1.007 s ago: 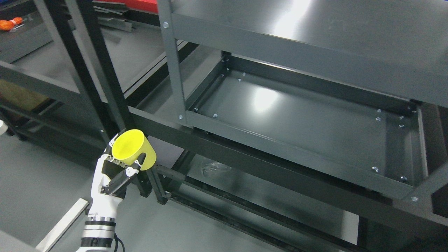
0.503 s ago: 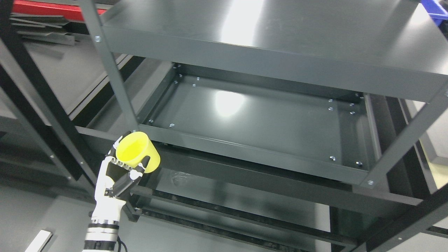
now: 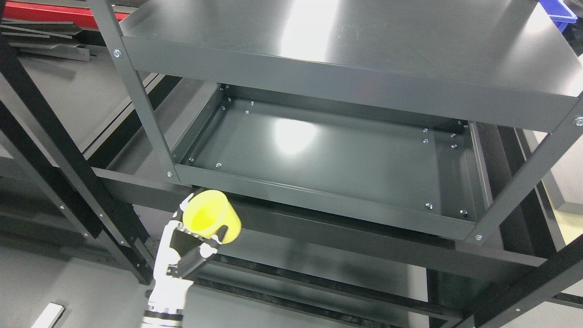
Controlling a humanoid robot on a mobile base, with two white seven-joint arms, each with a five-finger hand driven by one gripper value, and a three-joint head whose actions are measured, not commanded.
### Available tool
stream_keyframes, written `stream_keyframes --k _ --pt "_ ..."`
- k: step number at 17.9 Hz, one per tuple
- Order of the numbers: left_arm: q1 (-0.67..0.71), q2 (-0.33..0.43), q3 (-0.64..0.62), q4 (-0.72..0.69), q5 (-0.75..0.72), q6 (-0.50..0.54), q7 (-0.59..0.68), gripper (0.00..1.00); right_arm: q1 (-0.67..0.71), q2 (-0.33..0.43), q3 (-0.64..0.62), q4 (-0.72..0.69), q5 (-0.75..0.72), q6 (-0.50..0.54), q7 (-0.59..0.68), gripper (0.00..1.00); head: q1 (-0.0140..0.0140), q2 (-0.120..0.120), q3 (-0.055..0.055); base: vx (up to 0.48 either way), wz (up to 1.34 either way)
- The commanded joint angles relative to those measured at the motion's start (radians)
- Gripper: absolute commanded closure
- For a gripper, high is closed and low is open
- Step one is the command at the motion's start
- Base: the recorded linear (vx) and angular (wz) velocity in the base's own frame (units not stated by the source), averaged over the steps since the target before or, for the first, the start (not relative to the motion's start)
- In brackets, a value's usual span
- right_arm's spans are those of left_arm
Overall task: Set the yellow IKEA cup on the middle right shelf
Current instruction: 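Raise the left hand with the cup up onto the upper shelf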
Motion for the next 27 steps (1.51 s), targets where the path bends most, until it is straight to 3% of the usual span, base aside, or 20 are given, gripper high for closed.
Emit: stream_keyframes --k 1,8,13,17,21,27 --pt "0.003 0.025 -0.210 -0.015 -0.012 -0.049 -0.044 0.98 0.014 -0.017 0.018 0.000 -0.025 0.001 -0.003 0.01 0.0000 0.000 0.000 0.009 0.04" --pt "-0.135 0.038 -0.335 -0.018 -0.015 -0.158 -0.044 0.98 0.014 -0.017 0.017 0.000 -0.025 0.001 -0.003 0.01 0.0000 0.000 0.000 0.017 -0.18" --pt "-0.180 0.165 -0.461 -0.018 -0.015 -0.273 -0.044 0.98 0.014 -0.017 0.017 0.000 -0.025 0.001 -0.003 0.01 0.0000 0.000 0.000 0.040 -0.27" --pt "-0.222 0.285 -0.493 -0.018 -0.013 -0.466 -0.067 0.98 0.014 -0.017 0.017 0.000 -0.025 0.001 -0.003 0.01 0.0000 0.000 0.000 -0.011 0.08" --pt "-0.359 0.285 -0.594 -0.018 -0.015 -0.471 -0.073 0.98 0.014 -0.017 0.017 0.000 -0.025 0.001 -0.003 0.01 0.0000 0.000 0.000 -0.014 0.09" --pt "-0.679 0.258 -0.636 -0.018 -0.012 -0.445 -0.062 0.98 0.014 -0.017 0.017 0.000 -0.025 0.001 -0.003 0.01 0.0000 0.000 0.000 -0.001 0.01"
